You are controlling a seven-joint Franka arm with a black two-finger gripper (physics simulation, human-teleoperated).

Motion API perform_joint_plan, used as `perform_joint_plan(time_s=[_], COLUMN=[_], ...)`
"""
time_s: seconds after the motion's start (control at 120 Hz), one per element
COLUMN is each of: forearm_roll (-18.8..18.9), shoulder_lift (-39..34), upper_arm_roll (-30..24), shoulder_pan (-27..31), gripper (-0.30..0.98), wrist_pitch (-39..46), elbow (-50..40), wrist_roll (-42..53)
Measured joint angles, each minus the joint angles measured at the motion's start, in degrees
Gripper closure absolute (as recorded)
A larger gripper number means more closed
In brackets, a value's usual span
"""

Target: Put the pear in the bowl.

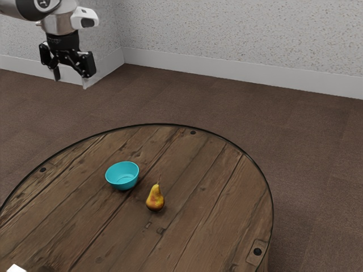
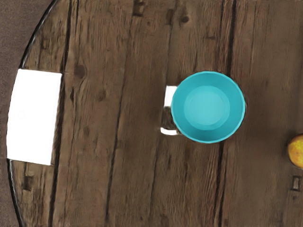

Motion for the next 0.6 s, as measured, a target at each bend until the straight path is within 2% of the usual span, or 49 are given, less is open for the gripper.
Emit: perform_joint_plan(time_s=[0.133, 0.242, 0.333, 0.5, 0.6], forearm_roll=[-0.2, -3.9, -7.1, -9.4, -10.8], shoulder_lift=[-0.2, 0.0, 0.5, 2.7, 3.7], upper_arm_roll=[-0.2, -0.4, -3.2, -7.9, -10.1], shoulder_pan=[2.6, 4.3, 7.6, 11.4, 9.2], gripper=[0.0, 0.0, 0.0, 0.0, 0.0], wrist_pitch=[-0.1, 0.4, 2.1, 11.4, 18.4], elbow=[-0.7, -5.5, -10.9, -23.8, -28.7], wrist_roll=[-0.3, -0.6, -1.4, -2.6, -2.7])
